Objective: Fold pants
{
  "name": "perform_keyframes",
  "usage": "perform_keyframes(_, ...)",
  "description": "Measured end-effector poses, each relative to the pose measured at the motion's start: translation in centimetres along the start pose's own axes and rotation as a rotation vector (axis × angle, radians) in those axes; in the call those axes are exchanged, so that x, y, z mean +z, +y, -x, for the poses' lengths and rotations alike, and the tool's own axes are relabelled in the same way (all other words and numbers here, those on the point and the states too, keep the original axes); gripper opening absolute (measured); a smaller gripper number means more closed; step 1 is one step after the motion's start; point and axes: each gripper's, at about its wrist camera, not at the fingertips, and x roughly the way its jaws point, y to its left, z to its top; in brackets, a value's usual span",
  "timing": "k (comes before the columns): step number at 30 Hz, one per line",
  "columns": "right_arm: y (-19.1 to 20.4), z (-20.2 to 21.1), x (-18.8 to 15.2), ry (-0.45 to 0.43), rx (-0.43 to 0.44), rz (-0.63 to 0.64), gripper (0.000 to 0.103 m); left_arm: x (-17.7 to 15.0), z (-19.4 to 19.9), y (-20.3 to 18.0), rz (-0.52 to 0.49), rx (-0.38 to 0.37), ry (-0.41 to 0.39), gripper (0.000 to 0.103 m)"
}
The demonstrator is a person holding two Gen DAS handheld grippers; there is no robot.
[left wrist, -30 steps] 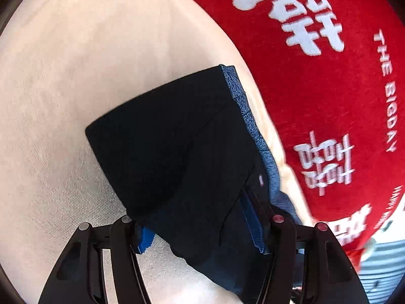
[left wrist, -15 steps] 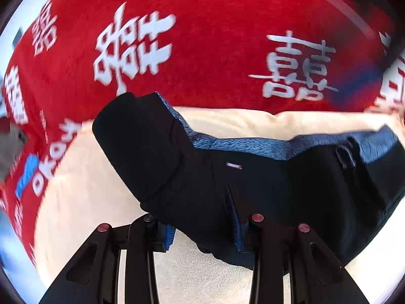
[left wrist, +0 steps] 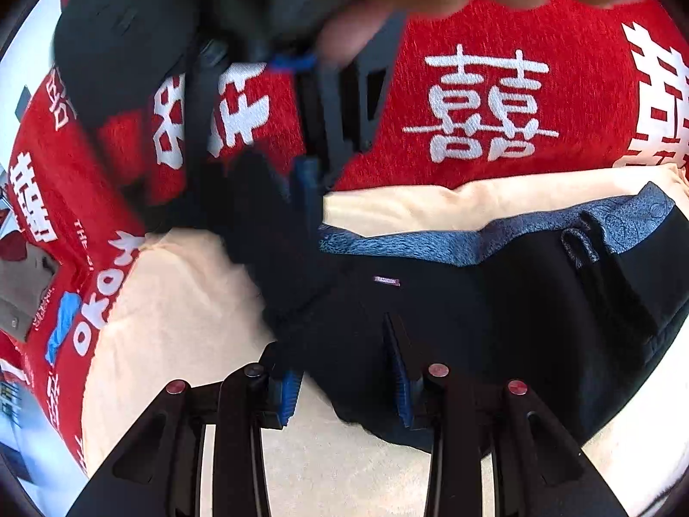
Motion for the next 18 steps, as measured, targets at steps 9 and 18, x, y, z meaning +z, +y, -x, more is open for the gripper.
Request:
perform_keyframes(9,-7.7,7.4,-9.9,-0.31,0.234,-0.129,0.016,3.7,5.9,-4.7,-0.061,-0.138,-0.095,0.037)
perform_keyframes(18,-18.5,11.8,-24.9,-0.563,0.391,-0.363,0.016,7.2,10.2,-16.8,-0.238,-0.299,-0.099,0.037)
